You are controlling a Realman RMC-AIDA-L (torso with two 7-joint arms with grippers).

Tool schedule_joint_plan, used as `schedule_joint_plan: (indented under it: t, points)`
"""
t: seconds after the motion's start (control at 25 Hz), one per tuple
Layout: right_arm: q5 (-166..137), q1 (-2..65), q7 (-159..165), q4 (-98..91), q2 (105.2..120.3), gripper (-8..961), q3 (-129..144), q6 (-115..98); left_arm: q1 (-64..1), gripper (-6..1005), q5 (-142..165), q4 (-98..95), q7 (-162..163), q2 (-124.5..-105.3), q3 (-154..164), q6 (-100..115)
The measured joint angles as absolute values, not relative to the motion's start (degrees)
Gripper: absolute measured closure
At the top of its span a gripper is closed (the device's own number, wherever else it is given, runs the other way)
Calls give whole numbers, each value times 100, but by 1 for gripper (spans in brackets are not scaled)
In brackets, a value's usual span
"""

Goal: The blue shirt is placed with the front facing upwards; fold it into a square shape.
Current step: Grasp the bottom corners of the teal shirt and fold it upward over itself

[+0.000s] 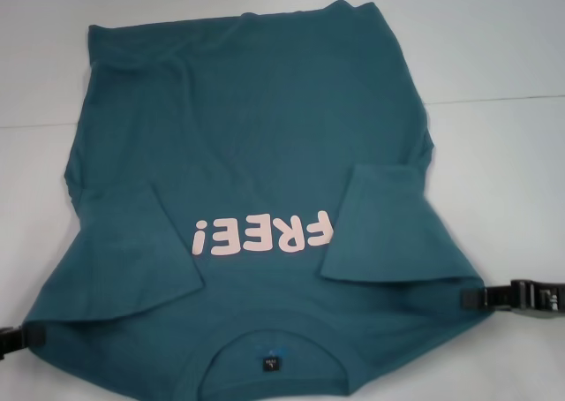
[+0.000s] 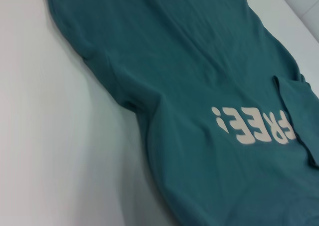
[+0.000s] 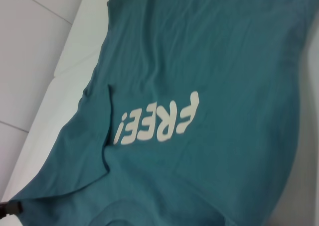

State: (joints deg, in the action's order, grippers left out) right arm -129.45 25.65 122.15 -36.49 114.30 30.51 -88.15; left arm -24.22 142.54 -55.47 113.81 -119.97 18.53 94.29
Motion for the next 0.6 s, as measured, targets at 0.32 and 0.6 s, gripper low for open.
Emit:
schedule_joint_plan:
  t: [0.32,0.6]
  points:
    - [-12956,2102,12100,-3699,11304,893,3037,-9261,-2278,981,14269,-5643,11388,-11957,1767,10077]
    - [-12958,1707,11922,-3708,11188,894,2808,-9433,-2205,982,14406,-5697,11409,-11916,1602,10552]
